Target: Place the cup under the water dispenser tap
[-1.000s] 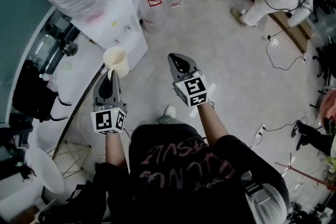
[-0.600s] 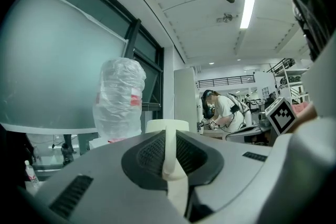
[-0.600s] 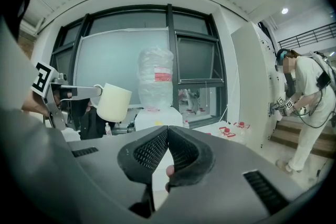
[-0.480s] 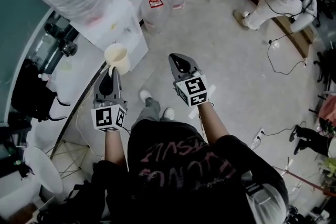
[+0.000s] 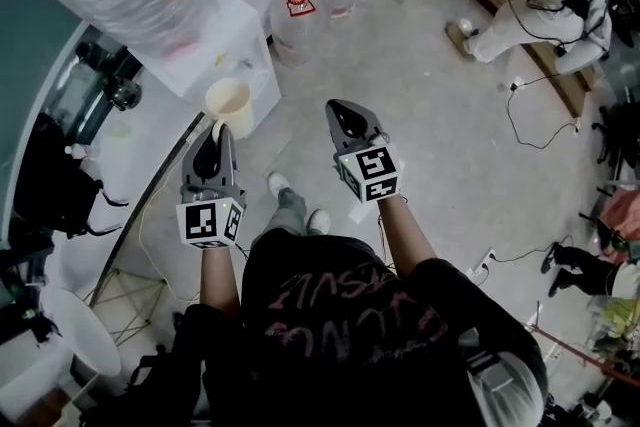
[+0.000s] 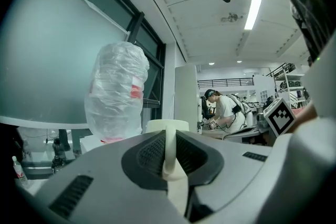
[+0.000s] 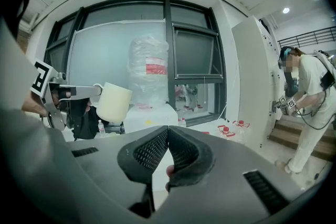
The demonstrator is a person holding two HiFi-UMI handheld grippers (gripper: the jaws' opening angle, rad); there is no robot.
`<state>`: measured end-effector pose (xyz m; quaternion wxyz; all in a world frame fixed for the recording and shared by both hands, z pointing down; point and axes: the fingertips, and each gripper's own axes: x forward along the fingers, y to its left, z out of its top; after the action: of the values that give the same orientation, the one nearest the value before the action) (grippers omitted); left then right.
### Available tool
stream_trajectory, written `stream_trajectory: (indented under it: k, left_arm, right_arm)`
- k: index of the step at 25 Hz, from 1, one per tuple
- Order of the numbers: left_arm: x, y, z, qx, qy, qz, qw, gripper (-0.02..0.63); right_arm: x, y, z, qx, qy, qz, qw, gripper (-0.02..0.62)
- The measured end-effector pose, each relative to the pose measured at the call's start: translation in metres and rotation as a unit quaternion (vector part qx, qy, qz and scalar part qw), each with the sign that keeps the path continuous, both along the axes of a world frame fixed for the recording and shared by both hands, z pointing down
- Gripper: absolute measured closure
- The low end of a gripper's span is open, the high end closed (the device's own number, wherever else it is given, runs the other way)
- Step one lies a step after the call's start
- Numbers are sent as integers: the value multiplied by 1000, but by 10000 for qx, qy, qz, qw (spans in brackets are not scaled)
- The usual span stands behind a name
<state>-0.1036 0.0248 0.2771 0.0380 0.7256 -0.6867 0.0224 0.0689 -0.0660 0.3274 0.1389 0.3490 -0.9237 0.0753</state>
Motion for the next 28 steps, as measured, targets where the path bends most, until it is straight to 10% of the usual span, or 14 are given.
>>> stream_trajectory:
  k: [28]
  left_arm:
    - [-53, -80, 6, 225, 471, 611, 9968, 560]
  right_arm:
    - [-106, -84, -6, 167, 497, -87, 9986, 580]
